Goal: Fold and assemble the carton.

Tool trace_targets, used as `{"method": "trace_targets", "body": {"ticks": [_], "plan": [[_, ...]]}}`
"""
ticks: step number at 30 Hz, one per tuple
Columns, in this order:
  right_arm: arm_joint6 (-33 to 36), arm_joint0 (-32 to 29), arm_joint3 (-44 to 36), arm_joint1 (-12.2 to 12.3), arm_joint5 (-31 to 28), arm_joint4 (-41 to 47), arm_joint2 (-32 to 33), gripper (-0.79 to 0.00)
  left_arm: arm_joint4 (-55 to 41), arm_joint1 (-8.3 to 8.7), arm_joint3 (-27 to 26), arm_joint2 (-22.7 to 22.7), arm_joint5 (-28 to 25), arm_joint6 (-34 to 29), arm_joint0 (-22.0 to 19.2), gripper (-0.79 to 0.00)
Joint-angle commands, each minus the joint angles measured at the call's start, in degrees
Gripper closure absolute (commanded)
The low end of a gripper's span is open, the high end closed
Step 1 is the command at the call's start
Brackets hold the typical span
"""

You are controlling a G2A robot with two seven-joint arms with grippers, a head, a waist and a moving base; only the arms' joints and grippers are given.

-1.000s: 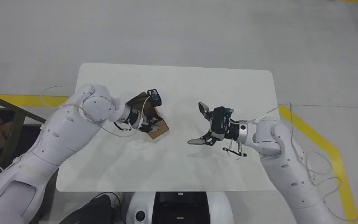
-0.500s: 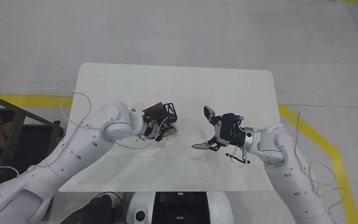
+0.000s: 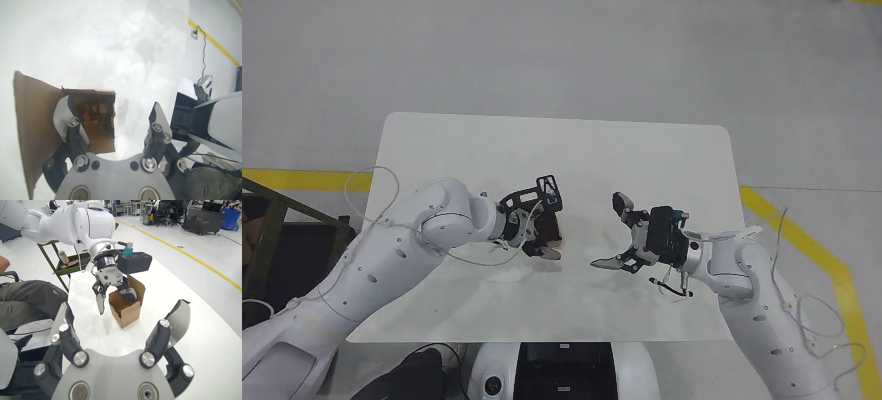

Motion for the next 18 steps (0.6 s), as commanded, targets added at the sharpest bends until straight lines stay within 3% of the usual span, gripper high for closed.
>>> {"method": "trace_targets", "body": {"ticks": [1, 6, 18], "plan": [[-0.21, -0.21, -0.17, 0.11, 0.08, 0.01, 0.27, -0.785, -1.86, 0.36, -0.27, -1.63, -0.17, 0.61, 0.65, -0.785], [-0.98, -0.55, -0.47, 0.39, 0.36, 0.09, 0.9, -0.785, -7.55, 1.39, -0.62, -6.5, -2.38, 3.61, 2.82, -0.785], [-2.33, -0.61, -1.0, 0.72, 1.19, 1.44, 0.48, -0.785, -25.62, 3.18, 4.1, -17.68, -20.07, 12.93, 6.87, -0.785]]}}
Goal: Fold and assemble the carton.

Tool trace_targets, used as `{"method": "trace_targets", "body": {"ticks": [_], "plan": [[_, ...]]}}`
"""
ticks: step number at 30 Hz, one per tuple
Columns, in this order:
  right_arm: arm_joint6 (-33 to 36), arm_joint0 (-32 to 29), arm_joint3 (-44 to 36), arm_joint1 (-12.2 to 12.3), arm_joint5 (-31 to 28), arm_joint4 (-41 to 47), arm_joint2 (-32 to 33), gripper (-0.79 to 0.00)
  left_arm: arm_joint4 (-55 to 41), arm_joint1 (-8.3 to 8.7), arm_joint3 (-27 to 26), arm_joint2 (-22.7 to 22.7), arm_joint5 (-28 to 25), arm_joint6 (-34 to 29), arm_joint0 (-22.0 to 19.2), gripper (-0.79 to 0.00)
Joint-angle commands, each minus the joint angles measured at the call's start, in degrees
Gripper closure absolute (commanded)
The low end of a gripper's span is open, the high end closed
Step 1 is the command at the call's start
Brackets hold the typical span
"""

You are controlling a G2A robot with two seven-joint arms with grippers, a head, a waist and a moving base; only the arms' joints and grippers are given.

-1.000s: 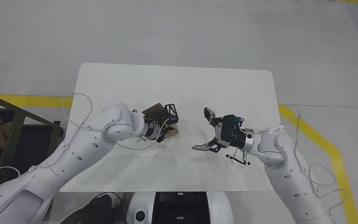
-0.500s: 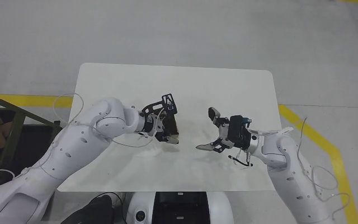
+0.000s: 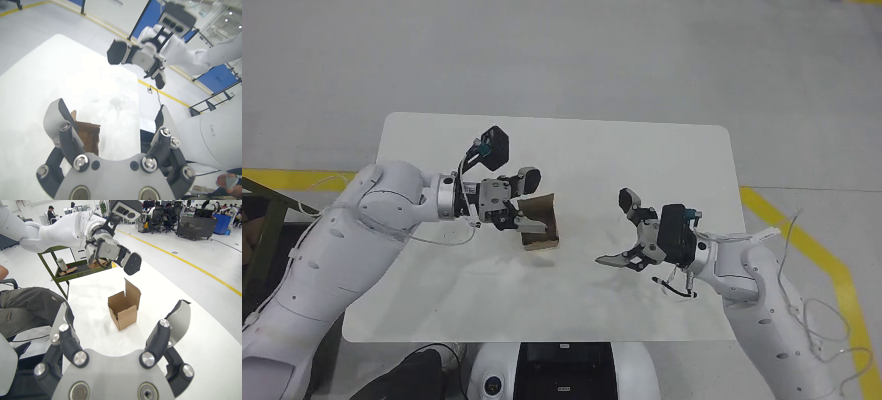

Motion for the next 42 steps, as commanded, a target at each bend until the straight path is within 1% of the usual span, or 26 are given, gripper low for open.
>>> {"method": "trace_targets", "body": {"ticks": [1, 4, 8, 13, 16, 20, 23, 27, 28, 34, 42], "plan": [[0.07, 0.33, 0.06, -0.01, 0.11, 0.28, -0.4, -0.785, -0.3, 0.22, 1.12, -2.12, -3.5, 2.6, 0.84, -0.785], [0.59, 1.44, 0.66, -0.05, 0.13, 0.86, -1.34, -0.785, 1.9, 0.44, 3.51, -6.09, -9.65, 7.83, 2.26, -0.785], [1.75, 4.24, 3.14, -0.22, -0.68, 2.41, -3.29, -0.785, 10.39, 0.29, 4.06, -10.1, -9.82, 16.0, 4.57, -0.785], [2.54, 9.88, 10.0, -0.98, -2.26, 5.92, -7.98, -0.785, 23.18, 0.21, 4.81, -12.15, -9.82, 27.53, 7.69, -0.785], [3.0, 14.09, 14.61, -1.77, -2.26, 7.59, -12.4, -0.785, 32.33, 0.56, 4.89, -12.35, -9.82, 35.68, 9.48, -0.785], [2.61, 19.89, 21.26, -2.96, -2.26, 8.49, -17.94, -0.785, 42.1, 1.52, 7.03, -11.6, -9.82, 46.82, 10.77, -0.785], [1.47, 23.86, 26.22, -3.96, -2.26, 8.45, -21.65, -0.785, 48.28, 2.56, 8.57, -10.19, -9.82, 54.3, 10.69, -0.785], [-0.35, 28.9, 32.2, -5.4, -2.26, 6.63, -25.75, -0.785, 55.03, 4.12, 11.95, -8.1, -9.82, 64.22, 9.74, -0.785], [-1.06, 29.98, 33.53, -5.76, -2.26, 6.19, -26.53, -0.785, 55.96, 4.36, 12.5, -7.71, -9.82, 65.84, 9.53, -0.785], [-5.02, 35.45, 40.06, -7.85, -2.26, 4.0, -31.26, -0.785, 55.96, 4.36, 12.5, -7.71, -9.82, 65.84, 9.53, -0.785], [-10.1, 42.28, 48.54, -10.95, -2.26, 3.48, -38.11, -0.785, 55.96, 4.36, 12.5, -7.71, -9.82, 65.84, 9.53, -0.785]]}}
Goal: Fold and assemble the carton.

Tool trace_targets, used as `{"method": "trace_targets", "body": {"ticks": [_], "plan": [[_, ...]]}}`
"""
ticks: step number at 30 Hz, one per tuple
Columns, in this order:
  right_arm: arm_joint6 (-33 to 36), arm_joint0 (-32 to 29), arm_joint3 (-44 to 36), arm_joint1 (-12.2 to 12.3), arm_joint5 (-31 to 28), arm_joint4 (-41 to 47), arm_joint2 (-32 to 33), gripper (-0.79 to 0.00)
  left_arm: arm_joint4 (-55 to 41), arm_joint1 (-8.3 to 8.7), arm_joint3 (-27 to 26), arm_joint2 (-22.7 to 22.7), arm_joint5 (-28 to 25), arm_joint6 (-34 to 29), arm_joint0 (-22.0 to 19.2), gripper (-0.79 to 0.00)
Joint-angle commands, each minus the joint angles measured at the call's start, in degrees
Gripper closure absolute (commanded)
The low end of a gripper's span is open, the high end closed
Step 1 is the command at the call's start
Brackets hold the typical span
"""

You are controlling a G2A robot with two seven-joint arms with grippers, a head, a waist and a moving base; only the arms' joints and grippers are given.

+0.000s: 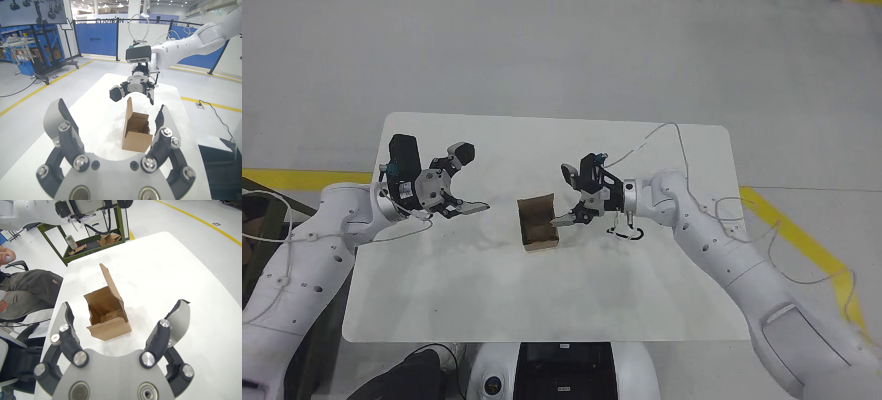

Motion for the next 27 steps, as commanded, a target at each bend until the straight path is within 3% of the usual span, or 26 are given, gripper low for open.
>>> {"method": "trace_targets", "body": {"ticks": [1, 7, 10, 12, 13, 17, 21, 27], "plan": [[-1.13, 1.36, 1.99, -0.72, 0.0, 0.11, -1.43, -0.785, 0.0, 0.0, 0.0, 0.0, 0.0, 0.0, 0.0, -0.785], [-4.25, 4.68, 7.72, -3.21, 0.0, 2.19, -6.81, -0.779, 0.0, 0.0, 0.0, 0.0, 0.0, 0.0, 0.0, -0.785], [-4.2, 5.93, 9.34, -4.4, 0.0, 4.99, -10.24, -0.526, 0.0, 0.0, 0.0, 0.0, 0.0, 0.0, 0.0, -0.785], [-3.96, 6.99, 10.37, -5.17, 0.0, 7.71, -12.76, -0.462, 0.0, 0.0, 0.0, 0.0, 0.0, 0.0, 0.0, -0.785], [-3.75, 7.36, 10.74, -5.36, 0.0, 8.37, -13.43, -0.382, 0.0, 0.0, 0.0, 0.0, 0.0, 0.0, 0.0, -0.785], [-1.85, 9.14, 12.88, -6.33, 0.0, 13.17, -16.75, -0.274, 0.0, 0.0, 0.0, 0.0, 0.0, 0.0, 0.0, -0.785], [1.57, 10.71, 14.23, -6.87, 0.0, 17.68, -19.38, -0.237, 0.0, 0.0, 0.0, 0.0, 0.0, 0.0, 0.0, -0.785], [5.86, 12.19, 14.13, -6.42, 0.0, 23.01, -22.49, -0.243, 0.0, 0.0, 0.0, 0.0, 0.0, 0.0, 0.0, -0.785]]}}
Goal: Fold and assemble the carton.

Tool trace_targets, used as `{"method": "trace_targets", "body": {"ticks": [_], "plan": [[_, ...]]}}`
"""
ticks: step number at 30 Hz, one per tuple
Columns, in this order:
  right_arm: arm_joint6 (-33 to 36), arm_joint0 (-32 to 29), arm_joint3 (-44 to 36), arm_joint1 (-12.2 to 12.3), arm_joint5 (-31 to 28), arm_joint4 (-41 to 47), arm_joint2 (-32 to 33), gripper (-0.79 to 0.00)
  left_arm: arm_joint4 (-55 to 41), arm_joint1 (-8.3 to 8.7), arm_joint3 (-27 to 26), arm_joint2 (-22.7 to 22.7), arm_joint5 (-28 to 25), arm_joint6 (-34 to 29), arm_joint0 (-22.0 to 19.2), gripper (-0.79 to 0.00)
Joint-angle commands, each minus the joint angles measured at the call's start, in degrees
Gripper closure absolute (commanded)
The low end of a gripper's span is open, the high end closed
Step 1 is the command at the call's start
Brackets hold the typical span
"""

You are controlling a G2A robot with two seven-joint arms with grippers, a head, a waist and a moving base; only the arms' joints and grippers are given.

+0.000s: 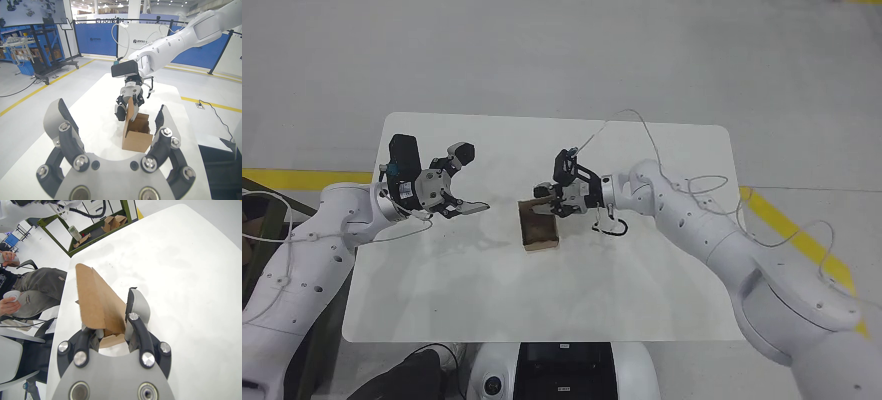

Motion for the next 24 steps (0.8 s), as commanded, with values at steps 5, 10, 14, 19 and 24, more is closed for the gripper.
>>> {"method": "trace_targets", "body": {"ticks": [5, 10, 14, 19, 24], "plan": [[3.66, 1.07, -1.1, 0.88, 0.0, 4.82, -2.24, -0.052, 0.0, 0.0, 0.0, 0.0, 0.0, 0.0, 0.0, -0.785], [5.67, 2.43, -1.5, 1.52, 0.0, 8.09, -2.85, 0.0, 0.0, 0.0, 0.0, 0.0, 0.0, 0.0, 0.0, -0.785], [6.07, 3.38, -1.58, 2.01, 0.0, 10.26, -1.93, 0.0, 0.0, 0.0, 0.0, 0.0, 0.0, 0.0, 0.0, -0.785], [3.48, 2.65, -1.12, 2.9, 0.6, 14.18, 1.48, 0.0, 0.0, 0.0, 0.0, 0.0, 0.0, 0.0, 0.0, -0.785], [-0.66, -1.19, -5.23, 4.54, 6.68, 17.33, 5.81, 0.0, 0.0, 0.0, 0.0, 0.0, 0.0, 0.0, 0.0, -0.785]]}}
